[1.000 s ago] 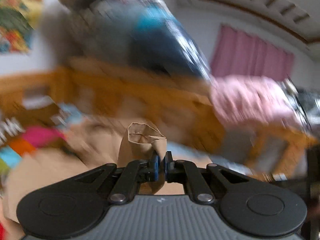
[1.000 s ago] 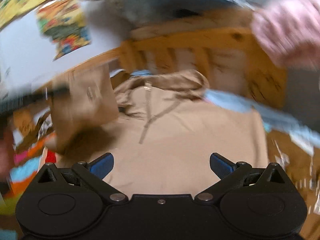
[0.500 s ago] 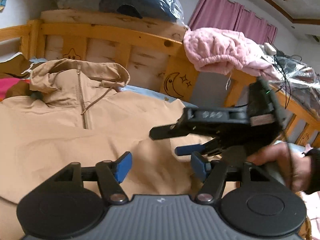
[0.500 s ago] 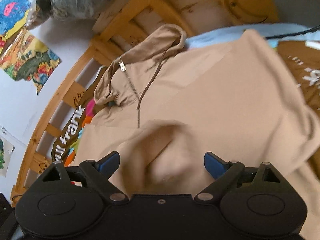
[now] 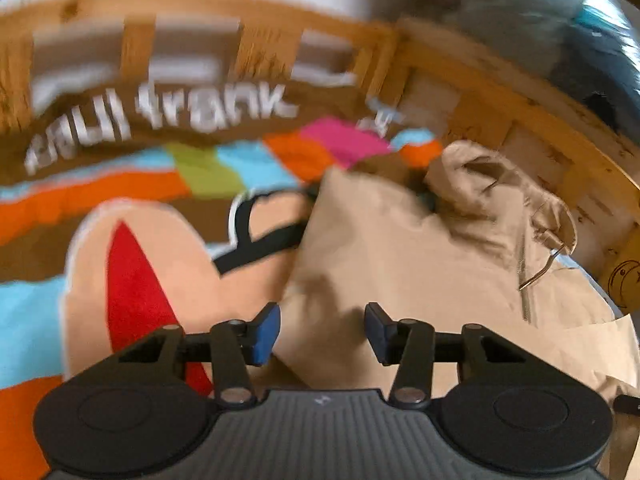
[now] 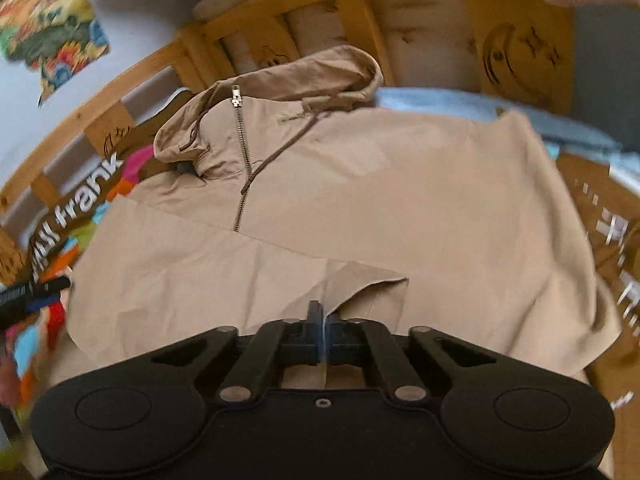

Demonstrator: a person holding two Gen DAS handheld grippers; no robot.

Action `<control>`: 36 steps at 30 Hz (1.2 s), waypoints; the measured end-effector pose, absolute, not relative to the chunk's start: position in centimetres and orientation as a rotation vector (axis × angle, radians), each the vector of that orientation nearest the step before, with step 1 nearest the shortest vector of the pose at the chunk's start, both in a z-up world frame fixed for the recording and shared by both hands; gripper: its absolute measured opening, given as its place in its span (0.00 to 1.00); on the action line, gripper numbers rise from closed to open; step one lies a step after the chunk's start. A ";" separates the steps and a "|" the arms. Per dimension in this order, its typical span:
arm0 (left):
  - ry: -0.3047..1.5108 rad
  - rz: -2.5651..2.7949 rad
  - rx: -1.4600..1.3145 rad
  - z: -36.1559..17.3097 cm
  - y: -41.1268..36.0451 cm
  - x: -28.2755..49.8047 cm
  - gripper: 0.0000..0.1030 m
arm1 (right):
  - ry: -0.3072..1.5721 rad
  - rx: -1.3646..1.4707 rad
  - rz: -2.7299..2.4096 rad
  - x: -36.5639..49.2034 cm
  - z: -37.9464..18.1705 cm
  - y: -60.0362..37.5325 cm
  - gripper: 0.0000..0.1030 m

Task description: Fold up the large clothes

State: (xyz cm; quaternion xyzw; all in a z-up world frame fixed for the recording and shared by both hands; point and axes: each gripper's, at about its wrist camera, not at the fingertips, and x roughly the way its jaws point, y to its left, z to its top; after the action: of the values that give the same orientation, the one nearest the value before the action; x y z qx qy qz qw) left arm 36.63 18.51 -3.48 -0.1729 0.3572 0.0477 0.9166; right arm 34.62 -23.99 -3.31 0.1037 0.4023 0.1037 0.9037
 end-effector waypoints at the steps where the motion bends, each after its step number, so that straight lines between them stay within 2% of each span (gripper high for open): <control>1: 0.762 0.097 -0.366 -4.0 19.1 37.2 0.45 | 0.809 0.176 0.212 34.6 -2.8 -23.6 0.00; 5: 0.807 0.138 -0.293 -5.3 19.5 38.3 0.42 | 0.727 0.043 0.204 34.4 -1.7 -22.9 0.00; 9: 0.858 0.150 -0.171 -7.0 17.9 39.5 0.43 | 0.802 -0.086 0.182 35.3 -5.0 -22.0 0.00; 11: 0.861 0.164 -0.140 -6.6 17.2 39.4 0.43 | 0.822 -0.065 0.174 35.0 -5.6 -22.5 0.05; 14: 0.849 0.164 -0.147 -5.3 17.4 38.9 0.49 | 0.818 0.022 0.208 34.3 -4.4 -24.2 0.25; 16: 0.804 0.150 -0.170 -4.1 17.7 38.6 0.62 | 0.797 0.048 0.233 34.1 -3.3 -25.0 0.50; 18: 0.767 0.141 -0.186 -3.0 17.6 38.9 0.74 | 0.764 0.033 0.244 34.6 -2.1 -25.4 0.62; 19: 0.751 0.134 -0.189 -2.6 17.3 39.2 0.79 | 0.751 0.012 0.247 35.1 -1.7 -25.4 0.65; 20: 0.736 0.124 -0.192 -2.1 16.9 39.6 0.81 | 0.739 -0.017 0.246 35.9 -1.2 -25.3 0.67; 22: 0.717 0.093 -0.196 -1.5 15.7 40.6 0.88 | 0.715 -0.069 0.250 38.0 -0.2 -24.9 0.77; 25: 0.711 0.036 -0.203 -1.3 13.5 42.3 0.96 | 0.692 -0.157 0.267 42.9 0.9 -23.4 0.84; 32: 0.698 -0.085 -0.138 -1.0 9.7 46.0 0.96 | 0.604 -0.428 0.261 55.7 2.0 -16.9 0.80; 36: 0.690 -0.129 -0.101 -1.4 9.5 46.3 0.97 | 0.641 -0.501 0.261 61.4 1.9 -13.1 0.78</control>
State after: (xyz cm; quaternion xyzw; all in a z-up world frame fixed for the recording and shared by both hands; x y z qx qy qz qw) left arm 46.29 9.49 -1.39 -0.0492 0.3378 -0.0632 0.9378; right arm 61.37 -13.10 1.91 -0.2431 0.3108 0.1264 0.9101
